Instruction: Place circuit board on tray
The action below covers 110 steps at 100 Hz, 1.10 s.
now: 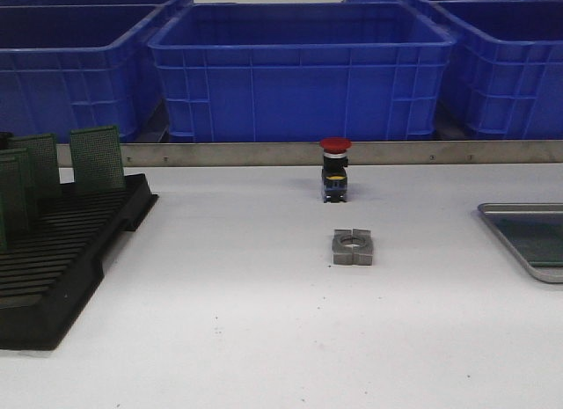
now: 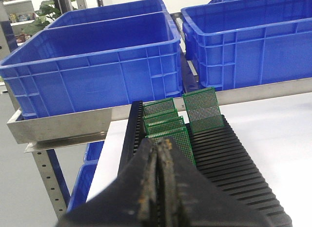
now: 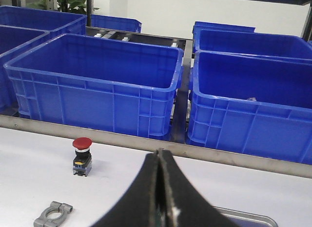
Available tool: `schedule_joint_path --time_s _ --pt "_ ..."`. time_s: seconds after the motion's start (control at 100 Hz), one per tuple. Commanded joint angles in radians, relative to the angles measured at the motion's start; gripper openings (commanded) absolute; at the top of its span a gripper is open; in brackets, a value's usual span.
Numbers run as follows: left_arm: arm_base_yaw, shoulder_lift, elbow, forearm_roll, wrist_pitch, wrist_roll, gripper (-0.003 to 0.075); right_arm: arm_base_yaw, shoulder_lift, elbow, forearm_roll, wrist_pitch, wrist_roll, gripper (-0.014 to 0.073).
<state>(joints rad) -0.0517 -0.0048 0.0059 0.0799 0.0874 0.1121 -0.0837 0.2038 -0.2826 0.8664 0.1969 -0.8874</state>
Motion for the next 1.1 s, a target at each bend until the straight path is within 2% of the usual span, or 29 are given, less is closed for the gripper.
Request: schedule_joint_path --time_s 0.0,0.63,0.7,0.8,0.97,1.09 --pt "0.001 -0.031 0.038 -0.009 -0.080 -0.012 -0.0019 0.000 0.008 -0.027 0.015 -0.059 -0.013 -0.0068" --pt "0.001 -0.031 0.038 -0.009 -0.080 -0.012 -0.0019 0.000 0.006 -0.015 0.015 -0.053 -0.013 -0.0068" --pt "0.001 -0.031 0.038 -0.009 -0.080 -0.012 -0.0019 0.000 0.006 -0.014 -0.015 -0.053 0.013 -0.0068" --pt "0.001 -0.031 0.038 -0.009 -0.080 -0.012 -0.0019 0.000 -0.013 -0.014 -0.194 -0.053 0.186 -0.0068" --pt "0.001 -0.031 0.038 -0.009 -0.080 -0.012 -0.0019 0.000 -0.092 0.005 -0.655 -0.053 0.666 -0.0068" --pt "0.001 -0.031 0.038 -0.009 -0.080 -0.012 -0.0019 0.000 -0.165 0.050 -0.840 -0.057 0.881 -0.0068"
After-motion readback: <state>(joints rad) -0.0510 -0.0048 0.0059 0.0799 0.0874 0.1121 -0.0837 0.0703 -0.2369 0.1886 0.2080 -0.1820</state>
